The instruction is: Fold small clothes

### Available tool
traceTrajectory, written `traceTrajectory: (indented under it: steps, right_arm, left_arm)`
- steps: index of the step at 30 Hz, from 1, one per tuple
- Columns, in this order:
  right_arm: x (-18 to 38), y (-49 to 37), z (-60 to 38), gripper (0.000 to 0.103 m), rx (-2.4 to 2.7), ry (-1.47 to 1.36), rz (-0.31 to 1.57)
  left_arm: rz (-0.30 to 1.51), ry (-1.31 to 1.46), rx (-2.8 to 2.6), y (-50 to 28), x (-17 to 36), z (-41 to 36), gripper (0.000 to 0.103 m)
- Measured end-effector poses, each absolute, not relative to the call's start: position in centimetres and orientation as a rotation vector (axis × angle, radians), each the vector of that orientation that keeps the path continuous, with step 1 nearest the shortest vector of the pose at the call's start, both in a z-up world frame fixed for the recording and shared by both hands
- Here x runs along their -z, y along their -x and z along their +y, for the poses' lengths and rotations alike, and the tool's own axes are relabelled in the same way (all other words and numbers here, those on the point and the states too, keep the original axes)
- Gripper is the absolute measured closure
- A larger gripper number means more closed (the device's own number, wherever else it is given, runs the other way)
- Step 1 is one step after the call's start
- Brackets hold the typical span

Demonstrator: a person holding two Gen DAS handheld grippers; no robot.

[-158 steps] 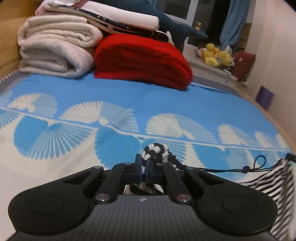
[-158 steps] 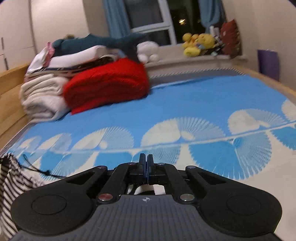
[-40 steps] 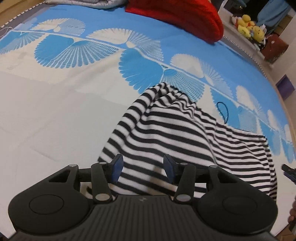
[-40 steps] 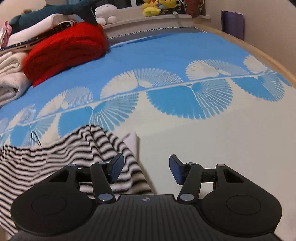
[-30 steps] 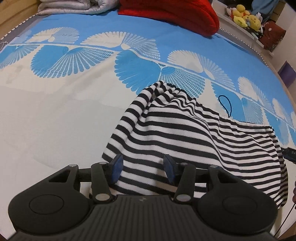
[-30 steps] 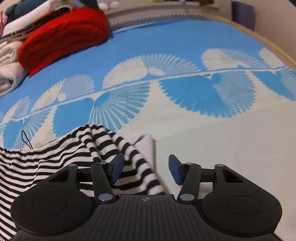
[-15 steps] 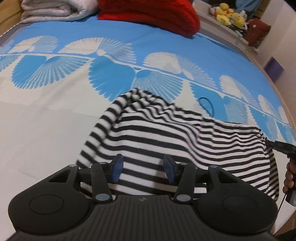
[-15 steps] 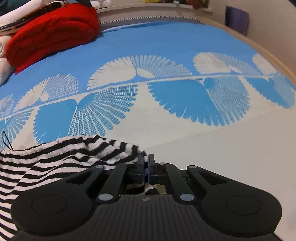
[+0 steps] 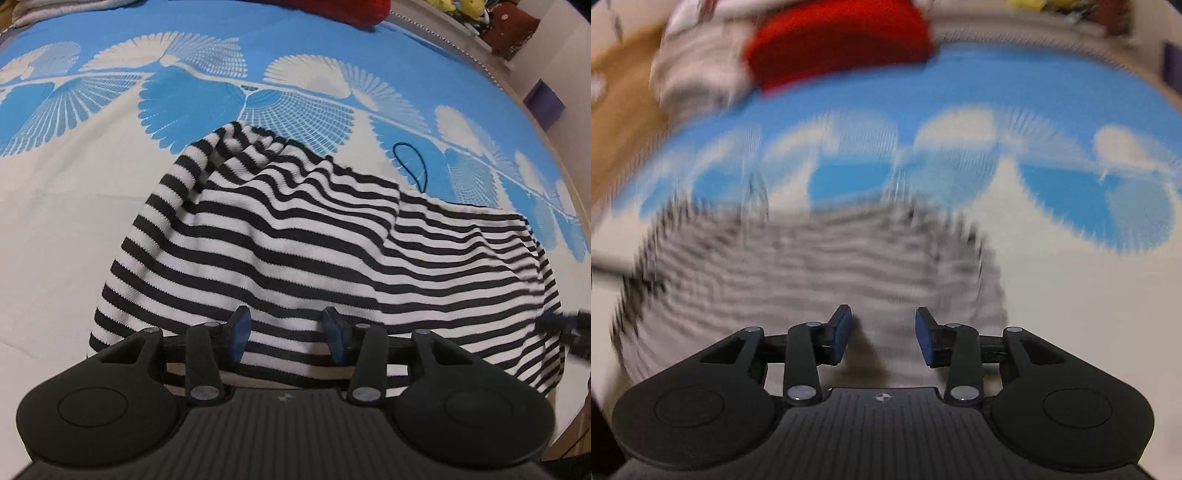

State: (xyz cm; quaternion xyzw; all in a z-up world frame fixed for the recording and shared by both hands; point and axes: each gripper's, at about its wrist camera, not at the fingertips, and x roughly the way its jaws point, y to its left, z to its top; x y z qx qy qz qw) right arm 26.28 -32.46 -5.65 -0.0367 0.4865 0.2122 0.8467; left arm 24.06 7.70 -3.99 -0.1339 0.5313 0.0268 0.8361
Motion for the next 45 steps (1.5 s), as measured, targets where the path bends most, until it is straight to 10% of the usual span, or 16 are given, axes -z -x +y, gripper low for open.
traceTrajectory:
  steps: [13,35,38,45]
  right_arm:
    - [7.1,-21.4,-35.7,0.063,-0.383,0.264,1.136]
    - [-1.0,-7.0,-26.7,0.062,-0.247,0.063,0.757]
    - [-0.7,-6.3,-23.6,0.087,-0.317,0.07,0.754]
    - [-0.1,-5.0,-13.3,0.088,-0.545,0.193,0.747]
  left_arm:
    - [1.148,0.171,0.06,-20.3,3.1,7.5,0.054]
    - [0.551,0.331,-0.22,-1.2,-10.4,19.0,0.043]
    - [0.542,0.389,-0.231,-0.2,-10.7,21.1,0.043]
    - [0.532,0.389,-0.251,2.6,-10.8,24.7,0.043]
